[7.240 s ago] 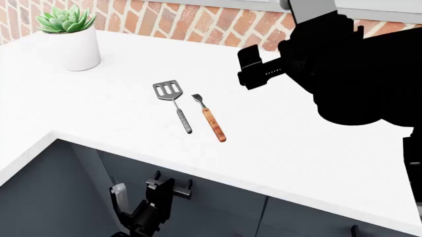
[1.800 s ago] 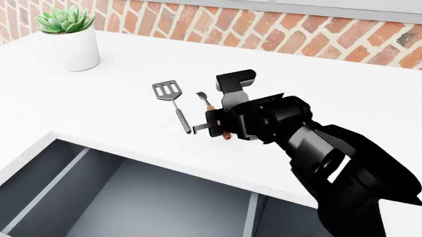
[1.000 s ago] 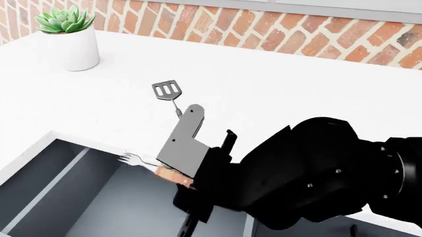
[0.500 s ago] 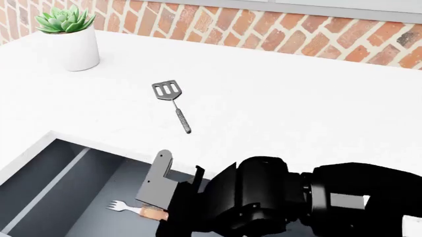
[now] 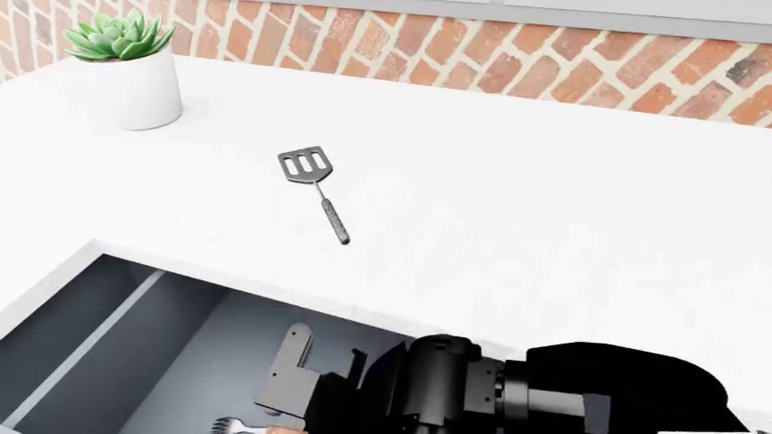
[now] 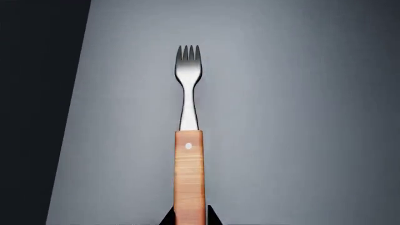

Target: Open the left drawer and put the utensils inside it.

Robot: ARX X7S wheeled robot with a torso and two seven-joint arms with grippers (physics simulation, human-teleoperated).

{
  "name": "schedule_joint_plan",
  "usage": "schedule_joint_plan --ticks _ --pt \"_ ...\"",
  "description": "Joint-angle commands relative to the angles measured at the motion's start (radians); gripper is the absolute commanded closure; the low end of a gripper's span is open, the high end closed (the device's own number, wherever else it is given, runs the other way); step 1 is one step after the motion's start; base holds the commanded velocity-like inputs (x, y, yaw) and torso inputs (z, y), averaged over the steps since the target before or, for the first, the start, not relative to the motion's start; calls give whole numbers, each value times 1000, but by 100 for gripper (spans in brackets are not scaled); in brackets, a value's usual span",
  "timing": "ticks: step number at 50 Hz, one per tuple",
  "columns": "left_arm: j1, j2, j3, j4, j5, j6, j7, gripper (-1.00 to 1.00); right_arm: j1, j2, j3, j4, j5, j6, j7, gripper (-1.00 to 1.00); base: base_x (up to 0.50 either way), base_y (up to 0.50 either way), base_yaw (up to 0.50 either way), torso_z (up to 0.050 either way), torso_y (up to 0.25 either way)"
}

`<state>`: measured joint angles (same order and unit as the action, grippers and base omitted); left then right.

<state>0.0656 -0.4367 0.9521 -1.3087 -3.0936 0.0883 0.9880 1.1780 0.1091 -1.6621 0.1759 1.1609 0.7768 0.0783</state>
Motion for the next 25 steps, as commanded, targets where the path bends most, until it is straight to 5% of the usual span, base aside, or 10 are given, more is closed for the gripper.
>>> schedule_joint_plan --ticks 1,4,5,18,25 --pt "-1 0 2 0 0 -1 -1 -100 -29 -20 -18 49 -44 -21 -38 100 0 0 0 0 0" --pt "0 0 2 0 1 -2 0 -100 -10 -6 -2 24 -37 -24 -35 100 0 0 0 0 0" --pt "0 -1 1 0 -1 -4 -1 -100 -8 -5 5 28 -33 -26 -34 -100 0 0 0 0 0" --pt "-2 2 4 0 -1 -1 -2 -100 134 121 152 -260 56 -24 89 -100 0 0 0 0 0" --pt "-1 2 4 0 -2 -1 1 -100 271 265 346 -504 235 -37 187 -100 0 0 0 0 0"
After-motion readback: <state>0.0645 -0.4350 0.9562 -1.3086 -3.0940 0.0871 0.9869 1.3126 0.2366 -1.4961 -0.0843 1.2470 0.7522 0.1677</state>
